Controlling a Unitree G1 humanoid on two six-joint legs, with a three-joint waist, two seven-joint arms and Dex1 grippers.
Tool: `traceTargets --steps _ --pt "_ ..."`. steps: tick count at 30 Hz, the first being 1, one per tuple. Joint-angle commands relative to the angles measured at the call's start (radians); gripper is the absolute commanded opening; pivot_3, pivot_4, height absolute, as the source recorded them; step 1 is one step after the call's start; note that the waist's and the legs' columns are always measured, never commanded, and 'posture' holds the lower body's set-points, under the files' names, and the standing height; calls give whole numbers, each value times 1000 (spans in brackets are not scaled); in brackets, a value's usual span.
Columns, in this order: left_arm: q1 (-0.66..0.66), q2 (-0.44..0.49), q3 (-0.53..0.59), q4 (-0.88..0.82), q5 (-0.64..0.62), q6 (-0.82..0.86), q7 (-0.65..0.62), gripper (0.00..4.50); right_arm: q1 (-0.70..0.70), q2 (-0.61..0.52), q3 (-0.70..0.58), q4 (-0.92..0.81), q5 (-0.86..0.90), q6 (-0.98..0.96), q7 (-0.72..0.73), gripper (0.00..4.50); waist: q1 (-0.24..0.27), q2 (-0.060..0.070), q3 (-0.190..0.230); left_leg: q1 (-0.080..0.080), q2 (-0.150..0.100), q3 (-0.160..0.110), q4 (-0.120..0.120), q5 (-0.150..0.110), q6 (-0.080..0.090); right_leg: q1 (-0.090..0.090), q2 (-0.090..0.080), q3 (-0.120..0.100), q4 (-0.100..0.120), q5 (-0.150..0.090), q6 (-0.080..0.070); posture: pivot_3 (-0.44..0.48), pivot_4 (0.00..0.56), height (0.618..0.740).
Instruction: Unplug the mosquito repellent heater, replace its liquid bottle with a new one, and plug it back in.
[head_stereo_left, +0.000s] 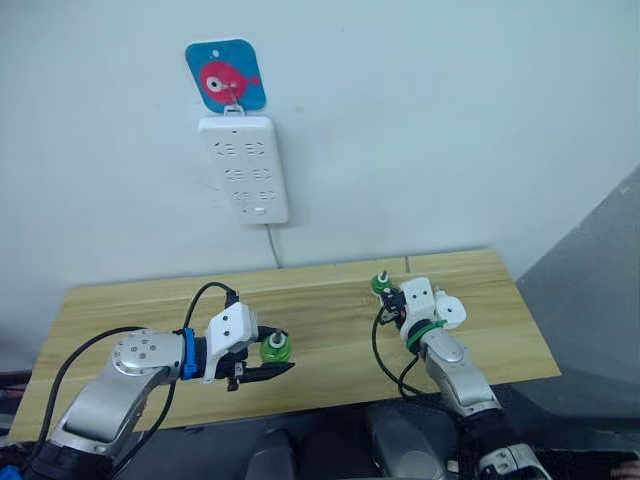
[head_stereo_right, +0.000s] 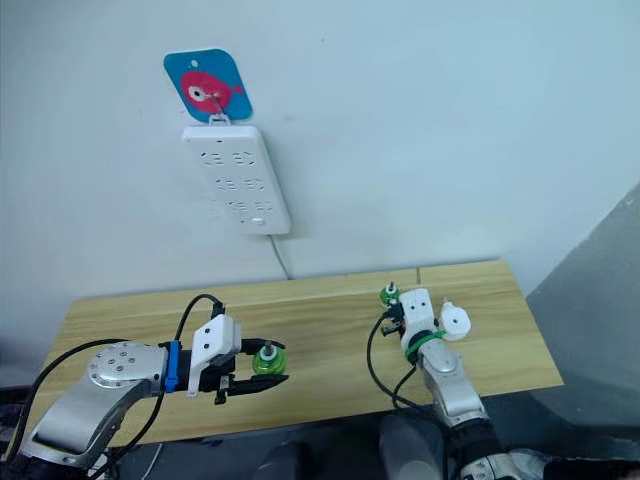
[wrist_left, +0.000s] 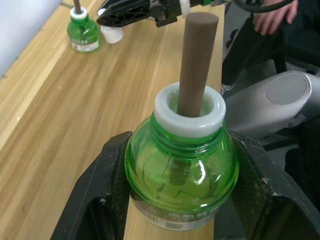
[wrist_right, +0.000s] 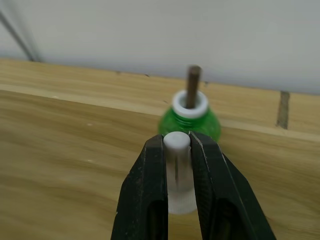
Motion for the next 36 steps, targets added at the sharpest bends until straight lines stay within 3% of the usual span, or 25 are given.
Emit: traceTargets --steps 1,6,13,17,22,26,31,36 --pt "21 15 39 -61 -24 16 6 2288 -38 12 -26 77 -17 -78 -21 328 5 1 2 0 0 0 -1 0 0 0 0 0 0 0 0 -99 220 740" --pt "36 14 49 -86 -30 35 15 2288 -62 14 -39 165 -20 -124 -18 328 20 1 3 0 0 -1 -1 0 0 0 0 -1 0 0 -1 -89 221 740" --pt "32 7 51 -81 -27 37 17 2288 -42 20 -61 126 -14 -145 -12 2782 38 1 7 0 0 0 -1 0 0 0 0 0 0 0 -1 -96 217 740" --pt "9 -7 42 -61 -24 30 19 2288 22 3 -63 -39 -4 -111 10 4240 39 1 9 0 0 -1 -1 0 0 0 0 0 -1 -1 -1 -105 204 740" --pt "-32 -27 27 -29 -15 17 15 2288 183 -69 -37 -452 80 67 131 4253 42 2 9 -3 0 -3 -2 0 -1 -1 -1 -3 -3 -1 -1 -112 182 740" --pt "-75 -45 23 -6 -30 20 -1 2288 253 -243 6 -810 194 294 304 4253 43 2 9 -4 0 -4 -1 0 -1 -1 -1 -4 -5 -1 -1 -136 174 740" --pt "-149 -50 -5 24 -57 19 -69 2288 68 -423 87 -996 360 558 511 4253 33 1 8 -3 0 -2 0 0 -1 0 -1 -3 -5 0 0 -165 161 740" --pt "-242 -85 -37 61 -72 14 -106 2288 -156 -407 147 -953 463 693 605 4253 35 -2 5 -5 0 -4 0 0 -1 0 0 -5 -6 1 0 -179 140 740"
